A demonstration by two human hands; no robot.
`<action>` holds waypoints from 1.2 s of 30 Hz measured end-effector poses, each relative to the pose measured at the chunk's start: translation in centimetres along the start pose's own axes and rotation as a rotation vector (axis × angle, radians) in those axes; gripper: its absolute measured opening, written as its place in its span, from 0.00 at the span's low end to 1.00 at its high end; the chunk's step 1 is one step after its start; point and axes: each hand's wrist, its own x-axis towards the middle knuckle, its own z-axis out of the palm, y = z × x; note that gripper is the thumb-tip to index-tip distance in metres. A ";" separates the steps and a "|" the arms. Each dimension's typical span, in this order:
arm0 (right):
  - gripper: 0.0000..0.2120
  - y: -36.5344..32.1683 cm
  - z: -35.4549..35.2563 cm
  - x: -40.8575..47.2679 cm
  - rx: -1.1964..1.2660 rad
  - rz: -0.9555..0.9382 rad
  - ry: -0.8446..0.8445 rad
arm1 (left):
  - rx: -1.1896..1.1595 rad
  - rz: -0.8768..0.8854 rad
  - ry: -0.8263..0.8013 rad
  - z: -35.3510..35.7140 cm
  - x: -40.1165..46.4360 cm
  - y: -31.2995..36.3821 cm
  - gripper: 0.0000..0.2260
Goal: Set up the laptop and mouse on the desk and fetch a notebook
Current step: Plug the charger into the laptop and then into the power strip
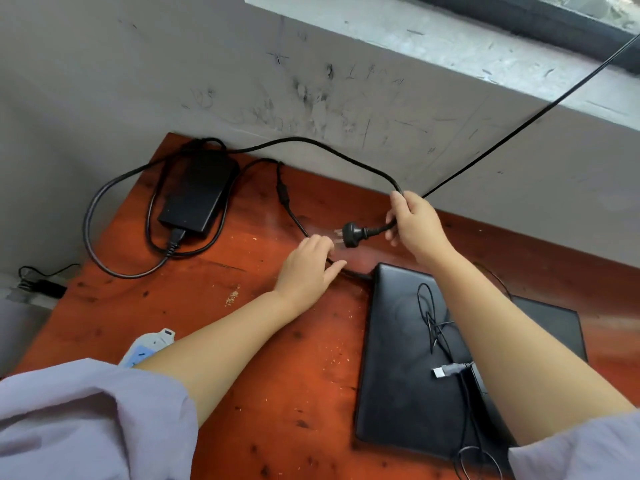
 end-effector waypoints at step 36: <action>0.09 -10.6 22.7 -14.8 -0.411 -0.425 -0.846 | 0.348 -0.660 0.275 -7.1 -27.1 -11.7 0.30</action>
